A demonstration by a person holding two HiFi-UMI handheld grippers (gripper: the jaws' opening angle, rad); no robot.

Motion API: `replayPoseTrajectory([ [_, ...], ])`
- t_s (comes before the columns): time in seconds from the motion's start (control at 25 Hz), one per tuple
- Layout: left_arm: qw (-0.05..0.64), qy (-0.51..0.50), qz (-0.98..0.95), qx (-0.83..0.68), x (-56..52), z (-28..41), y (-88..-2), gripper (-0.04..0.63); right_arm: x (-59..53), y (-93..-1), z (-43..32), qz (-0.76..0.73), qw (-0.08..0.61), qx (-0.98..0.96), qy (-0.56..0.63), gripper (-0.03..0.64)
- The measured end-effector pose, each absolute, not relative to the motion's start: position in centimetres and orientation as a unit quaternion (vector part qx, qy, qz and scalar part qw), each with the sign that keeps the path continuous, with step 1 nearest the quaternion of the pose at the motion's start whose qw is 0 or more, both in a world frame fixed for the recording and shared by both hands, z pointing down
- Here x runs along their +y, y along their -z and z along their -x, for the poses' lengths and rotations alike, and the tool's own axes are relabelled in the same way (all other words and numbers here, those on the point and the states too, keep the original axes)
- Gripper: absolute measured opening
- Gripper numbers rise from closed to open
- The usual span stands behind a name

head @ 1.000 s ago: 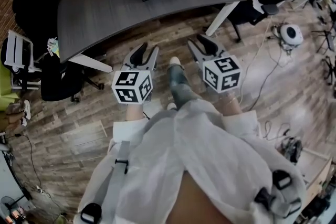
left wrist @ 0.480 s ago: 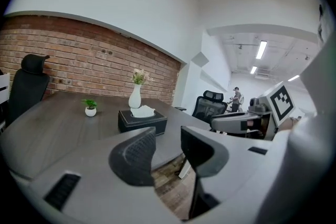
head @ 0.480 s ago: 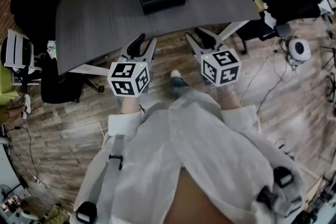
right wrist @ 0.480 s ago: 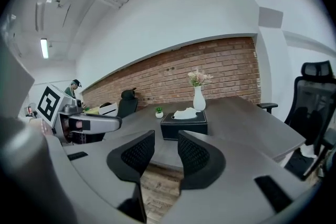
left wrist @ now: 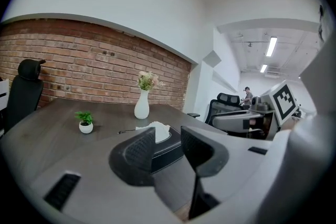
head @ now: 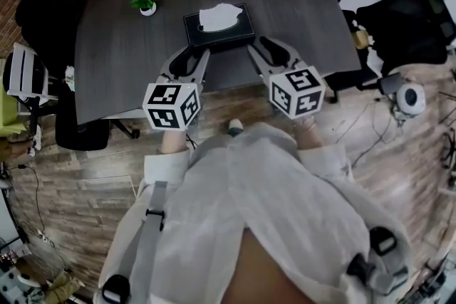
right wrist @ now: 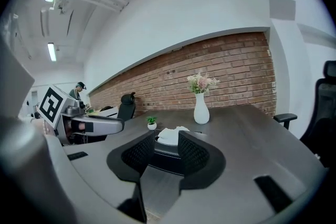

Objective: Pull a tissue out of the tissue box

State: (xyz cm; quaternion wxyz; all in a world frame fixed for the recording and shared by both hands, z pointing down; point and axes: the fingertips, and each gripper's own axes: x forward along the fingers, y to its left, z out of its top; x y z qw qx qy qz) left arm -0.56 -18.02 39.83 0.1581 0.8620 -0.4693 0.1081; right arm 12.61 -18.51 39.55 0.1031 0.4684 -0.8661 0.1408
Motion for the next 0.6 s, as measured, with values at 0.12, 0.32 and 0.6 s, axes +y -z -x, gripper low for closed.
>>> replayPoseTrajectory([
  [0.12,0.168,-0.118,-0.854,-0.478,-19.2,0.2,-40.6,0.137,-20.0,-40.3,-13.2,-0.459,0.109,-0.869,-0.15,0.118],
  [0.32,0.187,-0.138,-0.842,-0.487,-20.2,0.7,-42.1,0.137,-21.2,-42.2,-12.9,-0.445,0.121,-0.87,-0.173,0.118],
  [0.6,0.215,-0.151,-0.822,-0.504,-19.9,2.6,-44.7,0.137,-21.3,-44.1,-11.5,-0.431,0.15,-0.872,-0.179,0.118],
])
